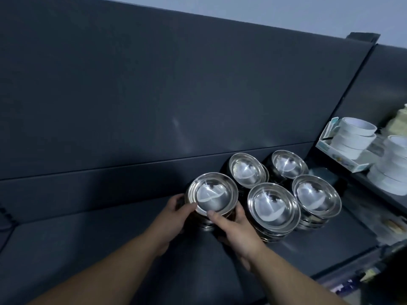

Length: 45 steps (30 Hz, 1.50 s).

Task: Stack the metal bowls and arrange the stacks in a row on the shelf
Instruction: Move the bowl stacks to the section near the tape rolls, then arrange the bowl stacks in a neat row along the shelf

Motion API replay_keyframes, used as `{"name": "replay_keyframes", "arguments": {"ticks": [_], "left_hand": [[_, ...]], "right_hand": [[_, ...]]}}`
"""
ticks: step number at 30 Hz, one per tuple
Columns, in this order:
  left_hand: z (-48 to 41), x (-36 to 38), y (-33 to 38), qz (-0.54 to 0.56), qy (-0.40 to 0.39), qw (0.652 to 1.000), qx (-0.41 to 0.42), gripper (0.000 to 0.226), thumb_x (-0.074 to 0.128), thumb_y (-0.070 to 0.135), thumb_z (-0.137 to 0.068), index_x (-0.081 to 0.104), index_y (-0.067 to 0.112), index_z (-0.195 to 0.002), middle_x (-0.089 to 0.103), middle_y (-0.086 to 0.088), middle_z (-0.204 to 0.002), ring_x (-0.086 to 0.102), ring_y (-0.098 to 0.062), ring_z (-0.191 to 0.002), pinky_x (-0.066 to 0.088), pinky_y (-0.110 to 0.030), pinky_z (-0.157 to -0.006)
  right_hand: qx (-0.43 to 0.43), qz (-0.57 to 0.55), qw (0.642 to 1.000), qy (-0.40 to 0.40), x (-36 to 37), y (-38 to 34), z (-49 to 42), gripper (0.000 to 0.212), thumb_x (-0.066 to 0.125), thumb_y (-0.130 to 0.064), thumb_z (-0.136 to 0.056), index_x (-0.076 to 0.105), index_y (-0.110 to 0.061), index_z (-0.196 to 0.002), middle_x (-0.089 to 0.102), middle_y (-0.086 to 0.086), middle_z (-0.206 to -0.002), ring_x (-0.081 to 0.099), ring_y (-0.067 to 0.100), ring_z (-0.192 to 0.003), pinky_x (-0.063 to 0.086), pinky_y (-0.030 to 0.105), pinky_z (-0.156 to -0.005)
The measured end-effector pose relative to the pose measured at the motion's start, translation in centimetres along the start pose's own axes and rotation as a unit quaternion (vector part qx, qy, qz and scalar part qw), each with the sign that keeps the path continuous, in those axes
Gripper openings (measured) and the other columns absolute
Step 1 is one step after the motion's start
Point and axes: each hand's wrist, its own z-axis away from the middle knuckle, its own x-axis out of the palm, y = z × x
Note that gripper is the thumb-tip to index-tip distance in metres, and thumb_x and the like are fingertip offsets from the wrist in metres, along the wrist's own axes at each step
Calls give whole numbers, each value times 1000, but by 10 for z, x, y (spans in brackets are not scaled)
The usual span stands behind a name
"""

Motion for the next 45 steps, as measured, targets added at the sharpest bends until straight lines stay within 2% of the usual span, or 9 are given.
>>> {"name": "replay_keyframes", "arguments": {"ticks": [5, 8, 13, 18, 21, 30, 34, 41, 45], "left_hand": [[1, 10, 2, 53, -20, 998, -29, 45, 59, 29, -87, 45, 50, -125, 67, 9, -119, 63, -18, -110, 52, -41, -89], [13, 9, -4, 68, 2, 997, -29, 47, 59, 26, -87, 47, 50, -125, 68, 9, -119, 63, -19, -111, 53, -42, -89], [46, -5, -16, 102, 51, 993, -31, 48, 59, 20, -85, 51, 46, -124, 72, 4, -111, 65, -24, -107, 56, -41, -84], [94, -27, -27, 127, 127, 984, -12, 44, 57, 15, -87, 52, 39, -124, 74, 1, -99, 65, -22, -88, 53, -37, -74], [122, -37, -38, 144, 164, 976, -17, 43, 58, 16, -87, 53, 39, -122, 75, 0, -95, 68, -24, -83, 55, -36, -77], [180, -78, -51, 144, 193, 969, -50, 36, 56, 22, -88, 55, 38, -120, 70, -3, -93, 65, -26, -80, 54, -37, -79], [203, -106, -55, 130, 193, 971, -57, 50, 63, 29, -73, 54, 39, -121, 71, -4, -95, 67, -27, -84, 56, -34, -75], [229, -142, -64, 108, 183, 975, -60, 37, 54, 20, -91, 54, 37, -124, 74, -6, -105, 70, -26, -93, 55, -37, -87], [241, -158, -66, 54, 190, 979, -44, 44, 61, 24, -87, 53, 39, -127, 71, 2, -114, 66, -16, -105, 52, -32, -87]], "right_hand": [[20, -44, 997, -60, -7, 4, -6, 76, 81, -35, -73, 41, -49, -136, 67, -14, -126, 65, 11, -114, 48, 42, -97], [26, -52, 995, -82, -9, 5, -2, 76, 80, -47, -65, 44, -50, -132, 69, -12, -122, 64, 16, -116, 47, 46, -99], [54, -22, 994, -92, 3, 5, 5, 50, 60, -63, -78, 50, -49, -125, 66, -9, -127, 65, 24, -111, 49, 45, -91], [61, 14, 985, -158, 32, 6, 26, 41, 56, -60, -85, 51, -48, -124, 67, -13, -123, 66, 19, -108, 49, 47, -93], [72, 34, 977, -196, 51, 8, 42, 35, 55, -59, -87, 53, -48, -121, 68, -12, -121, 67, 19, -107, 50, 47, -95], [91, 68, 960, -255, 95, 12, 82, 46, 54, -63, -87, 48, -44, -128, 62, -15, -124, 63, 21, -110, 50, 48, -97], [94, 68, 956, -270, 124, 17, 100, 47, 55, -62, -87, 47, -42, -129, 61, -16, -122, 62, 21, -111, 50, 47, -98], [79, 76, 955, -275, 160, 34, 119, 73, 60, -74, -72, 44, -43, -136, 59, -12, -133, 60, 18, -118, 51, 44, -95], [41, 122, 958, -255, 164, 36, 125, 59, 62, -65, -81, 51, -40, -133, 62, -13, -130, 60, 14, -116, 50, 43, -99]]}}
